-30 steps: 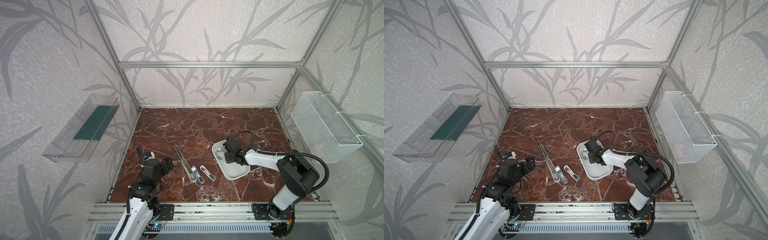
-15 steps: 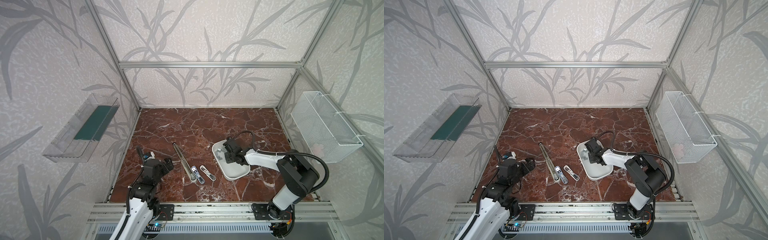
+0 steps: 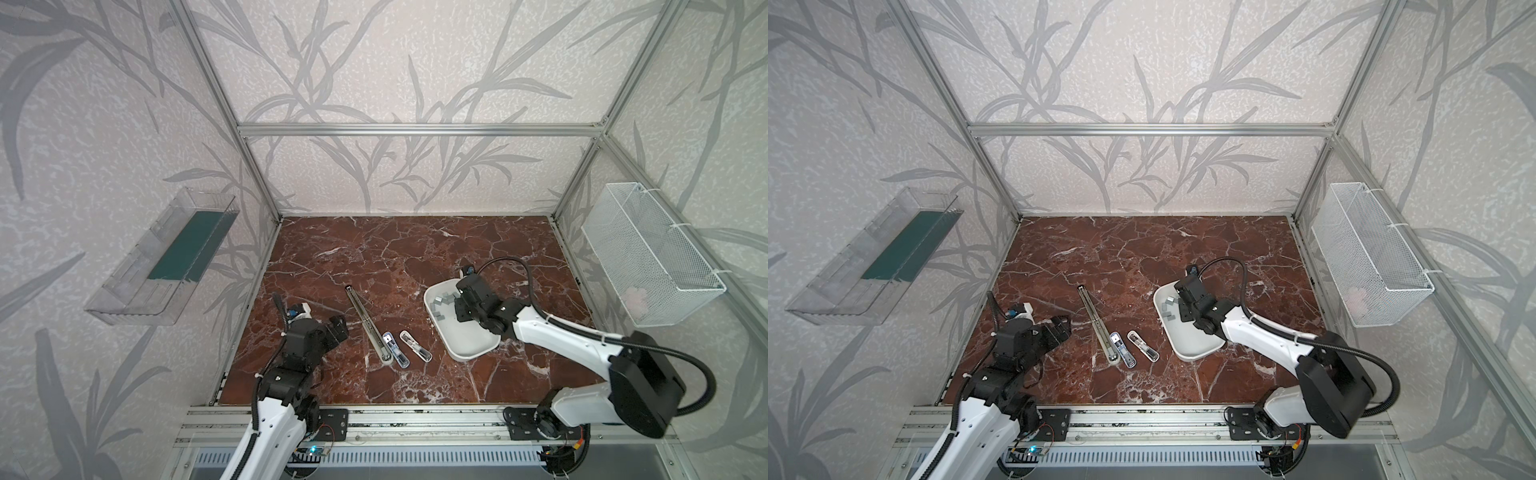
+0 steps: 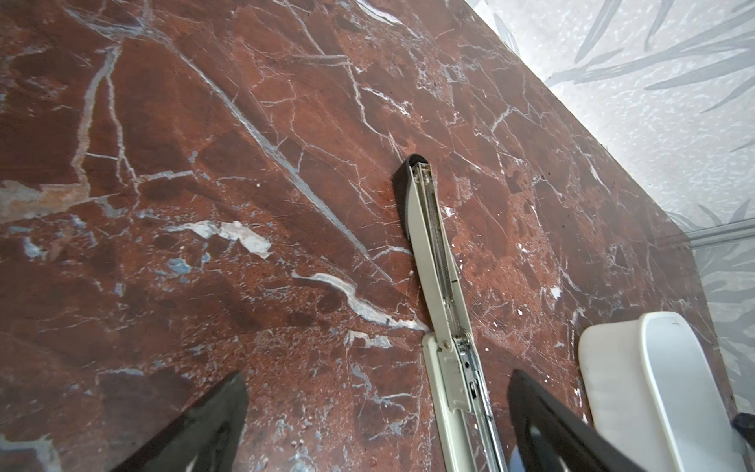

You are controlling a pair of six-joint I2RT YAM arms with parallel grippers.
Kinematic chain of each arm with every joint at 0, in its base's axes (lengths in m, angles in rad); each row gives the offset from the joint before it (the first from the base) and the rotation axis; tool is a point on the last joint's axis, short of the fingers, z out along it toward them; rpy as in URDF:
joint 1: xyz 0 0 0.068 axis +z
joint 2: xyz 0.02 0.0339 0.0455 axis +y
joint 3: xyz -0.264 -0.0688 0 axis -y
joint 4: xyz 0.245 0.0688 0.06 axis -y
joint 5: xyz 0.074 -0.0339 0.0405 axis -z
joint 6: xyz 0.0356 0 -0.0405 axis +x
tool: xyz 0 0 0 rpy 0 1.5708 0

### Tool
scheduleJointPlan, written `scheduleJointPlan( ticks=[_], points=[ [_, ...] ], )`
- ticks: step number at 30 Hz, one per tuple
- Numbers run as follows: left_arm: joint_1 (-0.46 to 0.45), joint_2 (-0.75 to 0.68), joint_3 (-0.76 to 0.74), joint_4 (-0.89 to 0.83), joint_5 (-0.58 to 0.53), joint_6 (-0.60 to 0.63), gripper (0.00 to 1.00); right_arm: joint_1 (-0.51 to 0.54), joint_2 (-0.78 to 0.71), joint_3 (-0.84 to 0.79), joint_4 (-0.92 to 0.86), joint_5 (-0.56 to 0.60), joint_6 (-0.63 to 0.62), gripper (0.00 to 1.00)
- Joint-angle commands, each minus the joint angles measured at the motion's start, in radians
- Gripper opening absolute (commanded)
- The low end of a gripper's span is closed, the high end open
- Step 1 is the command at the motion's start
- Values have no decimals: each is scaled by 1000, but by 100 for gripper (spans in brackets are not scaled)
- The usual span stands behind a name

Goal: Load the staples into the stapler
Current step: 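Carry the staple strip with the right gripper over the blue stapler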

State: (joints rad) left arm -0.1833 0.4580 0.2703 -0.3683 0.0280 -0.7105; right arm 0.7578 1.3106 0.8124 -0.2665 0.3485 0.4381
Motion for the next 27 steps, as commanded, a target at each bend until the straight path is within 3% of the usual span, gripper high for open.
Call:
scheduleJointPlan(
  ticks=[1, 6, 11, 18, 27],
  points=[
    [-4, -16, -14, 33, 73, 9, 99, 114, -126, -32, -43, 83, 25, 12],
    [-6, -47, -26, 36, 94, 2, 99, 327, -200, -89, 43, 110, 77, 12],
    [-5, -42, -28, 36, 81, -2, 99, 453, -71, -79, 176, 95, 95, 12],
    [-7, 0, -23, 48, 80, -2, 99, 491, 164, 8, 264, 58, 82, 9],
    [-9, -2, -22, 48, 74, -2, 99, 528, 295, 71, 278, 71, 88, 9]
  ],
)
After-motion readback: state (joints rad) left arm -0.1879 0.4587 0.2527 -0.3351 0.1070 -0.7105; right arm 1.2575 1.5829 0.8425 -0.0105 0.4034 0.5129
